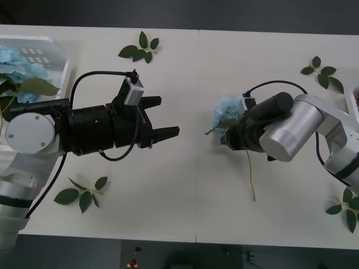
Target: Put the red flowers into the right box and the blue flowers into the left box
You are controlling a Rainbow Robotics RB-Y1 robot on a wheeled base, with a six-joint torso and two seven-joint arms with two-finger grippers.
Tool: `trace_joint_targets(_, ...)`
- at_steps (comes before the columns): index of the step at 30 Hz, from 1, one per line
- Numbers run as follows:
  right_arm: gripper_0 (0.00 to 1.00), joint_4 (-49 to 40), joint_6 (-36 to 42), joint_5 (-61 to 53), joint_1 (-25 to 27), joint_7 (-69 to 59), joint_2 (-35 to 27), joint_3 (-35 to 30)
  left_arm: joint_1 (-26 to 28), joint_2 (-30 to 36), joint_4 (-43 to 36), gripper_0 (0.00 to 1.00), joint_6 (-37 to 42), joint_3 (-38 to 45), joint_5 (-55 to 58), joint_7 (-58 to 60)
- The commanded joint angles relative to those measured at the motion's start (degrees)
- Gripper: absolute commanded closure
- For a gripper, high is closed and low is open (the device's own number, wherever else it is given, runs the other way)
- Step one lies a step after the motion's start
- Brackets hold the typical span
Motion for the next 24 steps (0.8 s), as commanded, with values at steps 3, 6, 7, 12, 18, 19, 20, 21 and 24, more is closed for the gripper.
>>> trace_joint_targets(3, 0.02, 7.0, -2.0, 1.6, -4.3, -1.4, 4.3, 0.2, 0.6, 1.5, -0.7, 0.00, -0.7, 0.3, 0.9, -3.5)
trace_joint_targets(6, 1.00, 8.9, -2.5, 1.6, -5.2, -1.5, 5.5, 0.3, 0.5, 1.5, -0.7, 0.00, -0.7, 0.3, 0.9, -3.5)
trace_joint_targets(7, 1.00, 9.2, -2.5, 1.6, -5.3, -1.4, 5.6, 0.3, 0.6, 1.5, -0.7, 0.00, -0.7, 0.3, 0.9, -3.5)
trace_joint_targets(12, 1.00, 9.3, -2.5, 1.5, -5.5, -1.3, 5.8, 0.3, 0.6, 1.4, -0.7, 0.00, -0.7, 0.3, 1.0, -3.4)
trace_joint_targets(18, 1.00, 9.3, -3.2, 1.1, -5.5, -1.1, 5.8, 0.3, 0.6, 1.4, -0.7, 0.00, -0.7, 0.3, 1.4, -3.4)
trace_joint_targets(19, 1.00, 9.2, -3.5, 1.0, -5.5, -1.2, 5.8, 0.3, 0.6, 1.4, -0.7, 0.00, -0.7, 0.3, 1.4, -3.4)
trace_joint_targets(20, 1.00, 9.2, -4.6, 0.3, -5.5, -1.3, 5.5, 0.3, 0.6, 1.4, -0.7, 0.00, -0.7, 0.3, 1.4, -3.4)
trace_joint_targets(21, 1.00, 9.1, -5.9, -0.4, -5.5, -1.4, 5.0, 0.1, 0.6, 1.4, -0.7, 0.00, -0.7, 0.3, 1.4, -3.5)
trace_joint_targets(24, 1.00, 7.8, -11.2, -4.8, -5.0, -0.7, 2.5, -2.2, 0.6, 1.4, -0.7, 0.00, -0.7, 0.3, 1.4, -3.5)
